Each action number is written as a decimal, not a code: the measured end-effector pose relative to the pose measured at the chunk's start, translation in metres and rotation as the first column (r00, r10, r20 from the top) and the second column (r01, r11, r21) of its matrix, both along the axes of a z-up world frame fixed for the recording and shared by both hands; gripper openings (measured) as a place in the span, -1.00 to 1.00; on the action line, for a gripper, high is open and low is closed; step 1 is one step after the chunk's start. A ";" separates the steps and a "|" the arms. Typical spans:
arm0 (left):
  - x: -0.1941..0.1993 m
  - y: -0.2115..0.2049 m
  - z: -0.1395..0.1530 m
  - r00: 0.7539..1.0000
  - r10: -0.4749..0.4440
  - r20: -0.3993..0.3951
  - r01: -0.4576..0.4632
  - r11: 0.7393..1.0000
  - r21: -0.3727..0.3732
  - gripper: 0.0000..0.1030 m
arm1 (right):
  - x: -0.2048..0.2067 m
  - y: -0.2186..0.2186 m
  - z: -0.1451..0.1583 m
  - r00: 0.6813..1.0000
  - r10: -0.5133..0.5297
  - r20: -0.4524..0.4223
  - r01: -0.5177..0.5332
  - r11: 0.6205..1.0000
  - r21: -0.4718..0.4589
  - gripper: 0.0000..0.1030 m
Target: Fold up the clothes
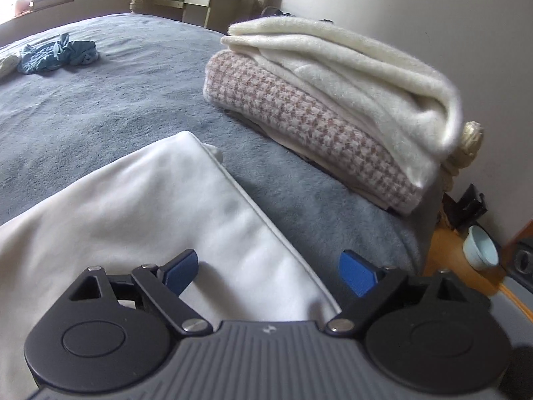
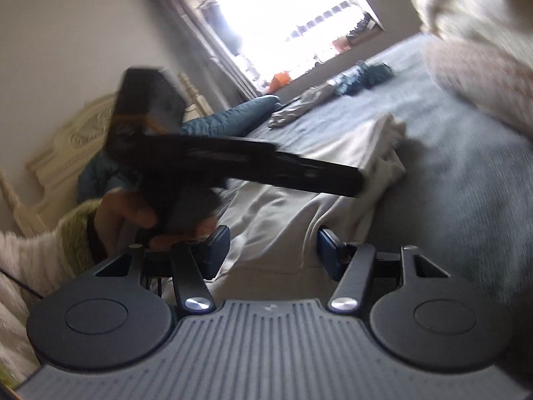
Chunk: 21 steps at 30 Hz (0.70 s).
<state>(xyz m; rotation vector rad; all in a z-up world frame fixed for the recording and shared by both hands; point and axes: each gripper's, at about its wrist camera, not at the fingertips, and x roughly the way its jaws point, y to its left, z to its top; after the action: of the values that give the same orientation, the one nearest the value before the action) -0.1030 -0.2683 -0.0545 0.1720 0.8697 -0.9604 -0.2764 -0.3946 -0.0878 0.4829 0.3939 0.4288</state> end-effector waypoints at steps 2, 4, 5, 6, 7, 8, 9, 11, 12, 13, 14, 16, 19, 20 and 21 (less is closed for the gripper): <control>0.004 0.000 -0.002 1.000 0.023 0.007 -0.023 1.000 0.007 0.47 | -0.001 0.004 0.003 1.000 0.008 0.014 -0.007 0.999 -0.040 0.12; 0.008 0.002 -0.004 0.999 0.041 0.013 -0.041 0.999 0.005 0.22 | -0.004 0.005 0.004 1.000 0.015 0.021 -0.014 0.998 -0.058 0.14; 0.010 0.004 -0.004 0.999 0.046 0.014 -0.046 0.999 -0.001 0.17 | -0.005 0.003 0.004 1.000 0.017 0.020 -0.016 0.998 -0.055 0.14; 0.012 0.006 -0.004 0.999 0.051 0.009 -0.051 0.999 -0.008 0.07 | -0.007 0.001 0.003 1.000 0.020 0.017 -0.020 0.999 -0.046 0.15; 0.015 0.009 -0.005 0.998 0.055 -0.001 -0.055 0.998 -0.015 0.00 | -0.008 -0.003 0.003 1.000 0.022 0.012 -0.022 0.999 -0.034 0.15; 0.018 0.011 -0.006 0.998 0.059 -0.011 -0.059 0.998 -0.023 -0.04 | -0.009 -0.008 0.002 1.000 0.023 0.006 -0.023 1.000 -0.020 0.15; 0.020 0.013 -0.006 0.998 0.060 -0.021 -0.060 0.998 -0.029 -0.09 | -0.009 -0.015 0.000 1.000 0.022 0.003 -0.023 1.000 0.003 0.14; 0.024 0.016 -0.007 0.997 0.060 -0.042 -0.062 0.997 -0.041 -0.10 | -0.010 -0.033 -0.002 1.000 0.002 -0.006 -0.002 0.998 0.064 0.14; 0.025 0.017 -0.007 0.997 0.058 -0.046 -0.060 0.997 -0.044 -0.10 | -0.010 -0.041 -0.003 1.000 -0.021 -0.011 0.022 0.996 0.085 0.14; 0.026 0.017 -0.008 0.997 0.056 -0.048 -0.058 0.997 -0.046 -0.09 | -0.011 -0.049 -0.003 0.999 -0.048 -0.015 0.049 0.994 0.102 0.14; 0.026 0.018 -0.008 0.997 0.053 -0.050 -0.056 0.997 -0.048 -0.09 | -0.011 -0.054 -0.005 0.998 -0.065 -0.023 0.067 0.991 0.116 0.14; 0.027 0.018 -0.008 0.997 0.052 -0.049 -0.055 0.997 -0.051 -0.09 | -0.009 -0.060 -0.008 0.996 -0.085 -0.042 0.090 0.986 0.139 0.14; 0.029 0.019 -0.008 0.997 0.058 -0.054 -0.061 0.997 -0.054 -0.16 | -0.003 -0.059 -0.012 0.996 -0.072 -0.061 0.081 0.984 0.161 0.14; 0.030 0.019 -0.008 0.997 0.059 -0.057 -0.062 0.996 -0.057 -0.18 | 0.001 -0.055 -0.012 0.997 -0.052 -0.063 0.062 0.985 0.163 0.14; 0.030 0.020 -0.008 0.996 0.060 -0.059 -0.064 0.996 -0.059 -0.23 | 0.004 -0.051 -0.013 0.998 -0.034 -0.061 0.043 0.986 0.162 0.14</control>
<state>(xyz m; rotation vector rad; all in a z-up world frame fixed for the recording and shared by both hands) -0.0727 -0.2486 -0.0627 0.0655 0.8926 -0.9364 -0.2727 -0.4452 -0.1008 0.6628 0.4066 0.4119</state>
